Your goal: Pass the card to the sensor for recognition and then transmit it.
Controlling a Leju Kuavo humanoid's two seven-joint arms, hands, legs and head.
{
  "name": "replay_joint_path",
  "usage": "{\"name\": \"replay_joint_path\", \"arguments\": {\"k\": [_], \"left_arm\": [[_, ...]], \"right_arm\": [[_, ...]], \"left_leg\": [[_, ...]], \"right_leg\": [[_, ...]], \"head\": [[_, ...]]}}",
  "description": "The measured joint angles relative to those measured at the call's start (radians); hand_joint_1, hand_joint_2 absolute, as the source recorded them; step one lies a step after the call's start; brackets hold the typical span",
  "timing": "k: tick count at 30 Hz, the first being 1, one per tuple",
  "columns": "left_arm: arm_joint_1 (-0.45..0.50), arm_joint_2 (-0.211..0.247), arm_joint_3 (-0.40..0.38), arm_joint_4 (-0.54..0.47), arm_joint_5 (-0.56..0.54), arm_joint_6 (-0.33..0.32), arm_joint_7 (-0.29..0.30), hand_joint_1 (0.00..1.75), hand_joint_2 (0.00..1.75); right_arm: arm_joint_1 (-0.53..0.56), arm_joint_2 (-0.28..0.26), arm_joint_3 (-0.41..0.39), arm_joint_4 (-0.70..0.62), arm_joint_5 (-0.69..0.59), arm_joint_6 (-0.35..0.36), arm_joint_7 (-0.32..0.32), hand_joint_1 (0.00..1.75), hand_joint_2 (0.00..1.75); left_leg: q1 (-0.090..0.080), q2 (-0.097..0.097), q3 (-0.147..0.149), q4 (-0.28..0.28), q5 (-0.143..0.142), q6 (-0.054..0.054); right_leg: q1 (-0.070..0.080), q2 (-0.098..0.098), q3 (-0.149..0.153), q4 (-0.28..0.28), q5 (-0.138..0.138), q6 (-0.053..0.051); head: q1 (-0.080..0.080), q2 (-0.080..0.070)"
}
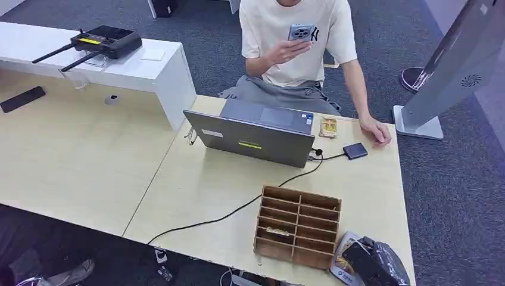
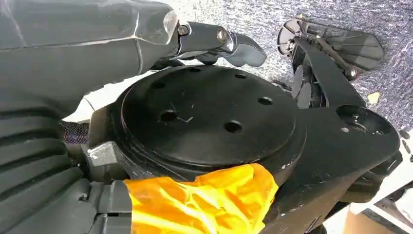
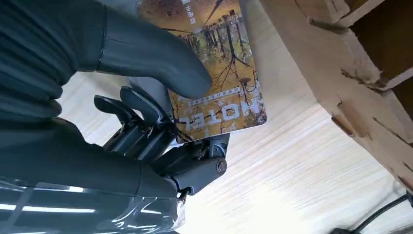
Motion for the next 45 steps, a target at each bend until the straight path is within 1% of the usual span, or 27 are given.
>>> {"name": "replay_joint_path", "arguments": {"k": [7,14,17,21,32,45], "left_arm": [[0.000,0.000,0.000,0.000,-0.001,0.000,0.000,0.00,1.75],[0.000,0.000,0.000,0.000,-0.001,0.000,0.000,0.00,1.75],[0.000,0.000,0.000,0.000,-0.002,0.000,-0.002,0.00,1.75],[0.001,-0.001,0.000,0.000,-0.002,0.001,-0.012,0.00,1.75],[0.002,-0.004,0.000,0.000,-0.002,0.003,-0.019,0.00,1.75],[0.004,-0.010,0.000,0.000,-0.002,0.012,-0.034,0.00,1.75]], "right_arm": [[-0.001,0.000,-0.001,0.000,0.000,-0.026,0.000,1.75,1.75],[-0.001,0.000,-0.002,0.000,0.001,-0.028,0.000,1.75,1.75],[-0.001,0.005,-0.010,-0.006,0.005,-0.046,-0.005,1.75,1.75],[0.000,0.047,-0.076,-0.041,0.015,-0.066,-0.027,1.75,1.75],[0.003,0.090,-0.148,-0.101,0.037,-0.077,-0.072,1.75,1.75],[0.004,0.172,-0.216,-0.218,0.064,-0.142,-0.164,1.75,1.75]], "left_leg": [[0.000,0.000,0.000,0.000,0.000,0.000],[0.000,0.000,0.000,0.000,0.000,0.000],[0.000,0.000,0.000,0.000,0.000,0.000],[0.000,0.000,0.000,0.000,0.000,0.000],[0.000,0.000,-0.001,0.000,0.000,0.000],[0.000,0.000,-0.002,0.000,0.000,0.000]], "right_leg": [[0.000,0.000,0.000,0.000,0.000,0.000],[0.000,0.000,0.000,0.000,0.000,0.000],[0.000,0.000,0.000,0.000,0.000,0.000],[0.000,0.000,0.000,0.000,0.000,0.000],[0.000,0.000,-0.001,0.000,0.000,0.000],[0.000,0.000,-0.002,0.000,0.000,0.000]], "head": [[0.000,0.000],[0.000,0.000],[0.000,0.000],[0.000,0.000],[0.000,0.000],[0.000,0.000]]}}
